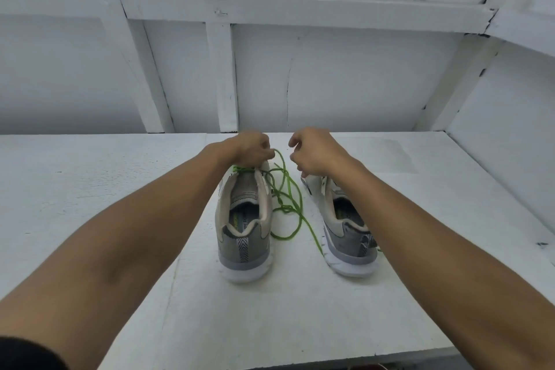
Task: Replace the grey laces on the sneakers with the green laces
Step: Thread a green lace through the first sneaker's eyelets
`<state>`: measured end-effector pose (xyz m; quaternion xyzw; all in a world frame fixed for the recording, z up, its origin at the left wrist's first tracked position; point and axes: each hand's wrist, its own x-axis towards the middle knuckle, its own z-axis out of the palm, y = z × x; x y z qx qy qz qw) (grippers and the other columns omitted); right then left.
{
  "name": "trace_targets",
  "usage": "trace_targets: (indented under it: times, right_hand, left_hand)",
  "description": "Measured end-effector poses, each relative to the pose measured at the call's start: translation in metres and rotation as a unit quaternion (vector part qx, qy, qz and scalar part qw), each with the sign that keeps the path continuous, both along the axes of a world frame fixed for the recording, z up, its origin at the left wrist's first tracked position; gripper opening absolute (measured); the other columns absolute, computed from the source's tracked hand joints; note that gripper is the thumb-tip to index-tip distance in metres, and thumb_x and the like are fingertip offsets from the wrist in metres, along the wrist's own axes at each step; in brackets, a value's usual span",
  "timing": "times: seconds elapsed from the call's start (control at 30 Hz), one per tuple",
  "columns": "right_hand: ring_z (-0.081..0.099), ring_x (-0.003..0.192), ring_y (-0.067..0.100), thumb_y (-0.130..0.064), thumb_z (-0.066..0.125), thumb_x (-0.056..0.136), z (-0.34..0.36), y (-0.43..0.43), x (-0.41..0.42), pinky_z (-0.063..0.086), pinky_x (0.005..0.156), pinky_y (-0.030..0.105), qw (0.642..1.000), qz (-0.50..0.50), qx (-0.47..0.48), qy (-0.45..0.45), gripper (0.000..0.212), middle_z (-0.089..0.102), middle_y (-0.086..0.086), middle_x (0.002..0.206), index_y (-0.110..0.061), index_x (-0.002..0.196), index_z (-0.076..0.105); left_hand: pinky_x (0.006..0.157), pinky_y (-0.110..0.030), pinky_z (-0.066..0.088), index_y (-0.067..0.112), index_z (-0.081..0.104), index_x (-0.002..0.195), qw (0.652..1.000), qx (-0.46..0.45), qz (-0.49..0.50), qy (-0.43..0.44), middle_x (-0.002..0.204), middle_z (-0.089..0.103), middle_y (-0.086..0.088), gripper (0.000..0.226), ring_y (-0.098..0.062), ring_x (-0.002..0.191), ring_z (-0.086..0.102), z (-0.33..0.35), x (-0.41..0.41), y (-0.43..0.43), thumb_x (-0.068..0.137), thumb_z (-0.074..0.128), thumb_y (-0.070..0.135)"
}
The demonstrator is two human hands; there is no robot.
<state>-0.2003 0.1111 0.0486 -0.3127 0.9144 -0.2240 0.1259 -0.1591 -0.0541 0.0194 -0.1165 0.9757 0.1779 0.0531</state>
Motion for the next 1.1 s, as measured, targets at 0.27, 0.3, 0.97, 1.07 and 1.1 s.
trace_targets:
  times: [0.27,0.3,0.97,1.07,1.1]
  right_hand:
    - [0.06,0.055,0.017,-0.024,0.053,0.097,-0.002,-0.015,-0.006,0.04,0.04,0.017,0.995,-0.029,-0.068,-0.073,0.023,0.065,0.009,0.081,-0.008,0.107,0.064]
    - [0.059,0.053,0.016,-0.021,0.05,0.096,-0.002,-0.016,-0.008,0.039,0.039,0.017,0.993,-0.043,-0.083,-0.074,0.022,0.066,0.01,0.08,-0.007,0.103,0.066]
    - [0.034,0.038,0.005,-0.028,0.052,0.099,0.067,-0.013,-0.019,0.02,0.037,0.016,0.892,-0.099,-0.304,-0.32,0.028,0.044,-0.006,0.057,-0.017,0.074,0.051]
    - [0.035,0.043,0.007,-0.026,0.052,0.098,0.061,-0.011,-0.022,0.021,0.037,0.018,0.919,-0.113,-0.269,-0.265,0.027,0.043,-0.003,0.061,-0.014,0.074,0.053]
    - [0.035,0.045,0.009,-0.024,0.051,0.097,0.059,-0.011,-0.023,0.02,0.038,0.018,0.932,-0.113,-0.246,-0.242,0.027,0.043,-0.001,0.063,-0.013,0.073,0.053]
  left_hand:
    - [0.095,-0.032,0.041,0.002,0.065,0.093,0.922,0.333,0.038,0.196,0.109,0.062,0.0,0.016,-0.015,0.103,0.055,0.024,0.009,-0.008,0.091,0.059,0.016]
    - [0.094,-0.028,0.04,0.002,0.065,0.091,0.912,0.358,0.036,0.197,0.111,0.061,0.002,0.013,-0.012,0.104,0.054,0.028,0.012,-0.009,0.091,0.059,0.014]
    - [0.1,-0.039,0.047,0.007,0.059,0.098,0.847,0.501,0.008,0.18,0.077,0.07,-0.003,0.02,-0.026,0.096,0.069,0.069,0.114,0.018,0.086,0.059,0.023]
    - [0.082,-0.03,0.056,0.006,0.062,0.102,0.85,0.481,0.026,0.214,0.067,0.064,-0.001,0.023,-0.019,0.072,0.067,0.09,0.139,-0.006,0.082,0.057,0.017]
    - [0.076,-0.027,0.057,0.007,0.064,0.101,0.856,0.466,0.03,0.223,0.067,0.062,-0.002,0.022,-0.018,0.066,0.065,0.098,0.147,-0.014,0.082,0.057,0.016]
